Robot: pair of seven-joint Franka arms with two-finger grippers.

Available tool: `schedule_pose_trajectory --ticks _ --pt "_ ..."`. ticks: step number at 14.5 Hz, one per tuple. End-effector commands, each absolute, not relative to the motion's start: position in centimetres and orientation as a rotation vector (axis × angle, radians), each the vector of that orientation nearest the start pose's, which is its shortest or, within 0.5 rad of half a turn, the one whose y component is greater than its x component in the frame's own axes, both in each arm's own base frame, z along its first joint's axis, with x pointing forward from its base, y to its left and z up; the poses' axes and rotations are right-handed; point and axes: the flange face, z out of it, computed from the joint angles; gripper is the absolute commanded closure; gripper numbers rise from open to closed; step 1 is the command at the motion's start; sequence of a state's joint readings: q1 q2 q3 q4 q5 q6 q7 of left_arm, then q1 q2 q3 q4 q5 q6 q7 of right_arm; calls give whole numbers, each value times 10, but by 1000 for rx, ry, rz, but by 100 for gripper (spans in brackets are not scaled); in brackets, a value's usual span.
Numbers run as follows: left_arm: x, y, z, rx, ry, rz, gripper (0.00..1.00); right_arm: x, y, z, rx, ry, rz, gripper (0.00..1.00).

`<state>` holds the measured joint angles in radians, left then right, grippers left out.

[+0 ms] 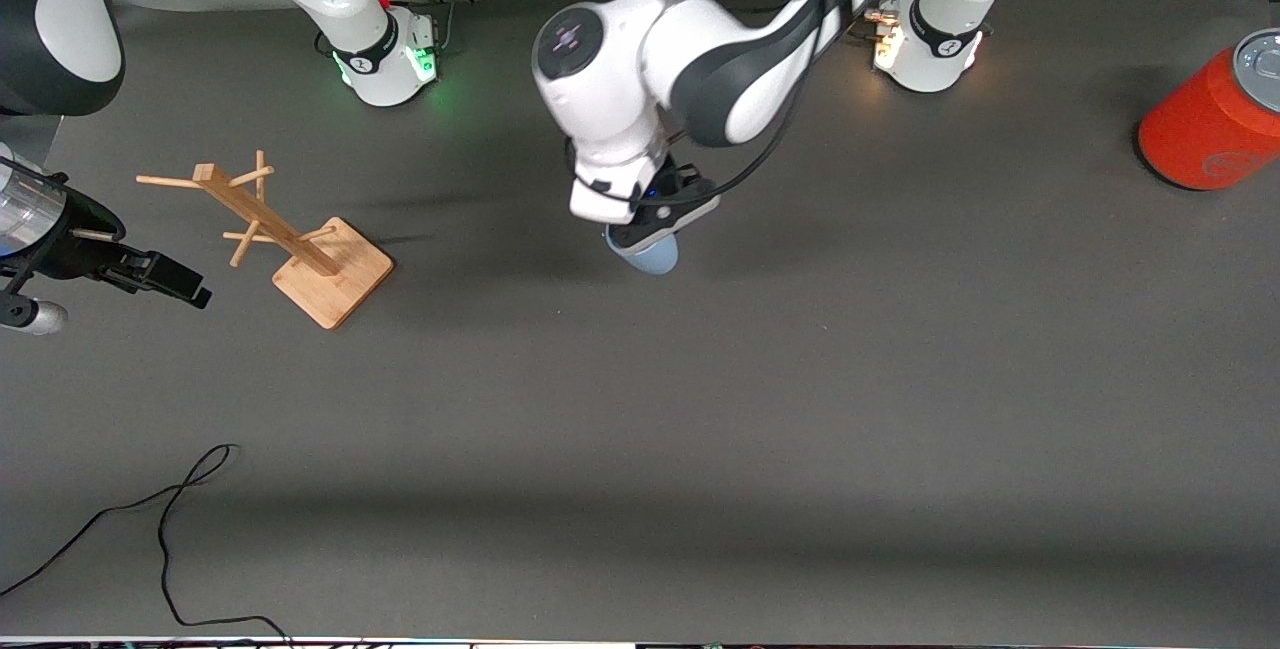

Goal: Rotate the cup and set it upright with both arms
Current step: 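Rotate the cup upright with the left gripper, base down on the table, then open the left gripper and lift it away from the upright cup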

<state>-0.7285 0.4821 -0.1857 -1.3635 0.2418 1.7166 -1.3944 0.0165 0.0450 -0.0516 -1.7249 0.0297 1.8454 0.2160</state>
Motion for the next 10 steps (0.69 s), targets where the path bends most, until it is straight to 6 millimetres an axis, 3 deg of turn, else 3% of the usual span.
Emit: schedule_pose_trajectory --ticks 1,3,5,8,10 --pt "413 -447 426 -2968 -527 -80 100 585 -15 561 -3078 358 -153 0" --pt "412 -417 396 -3026 -448 -45 100 585 -13 561 -3079 353 -150 0" --pt "415 -405 358 -3101 -390 -7 100 585 -9 560 -3081 339 -143 0" --pt "418 -412 292 -3150 -352 38 100 587 1 556 -3089 319 -134 0" --pt "420 -422 259 -3187 -336 26 100 591 2 552 -3109 309 -128 0"
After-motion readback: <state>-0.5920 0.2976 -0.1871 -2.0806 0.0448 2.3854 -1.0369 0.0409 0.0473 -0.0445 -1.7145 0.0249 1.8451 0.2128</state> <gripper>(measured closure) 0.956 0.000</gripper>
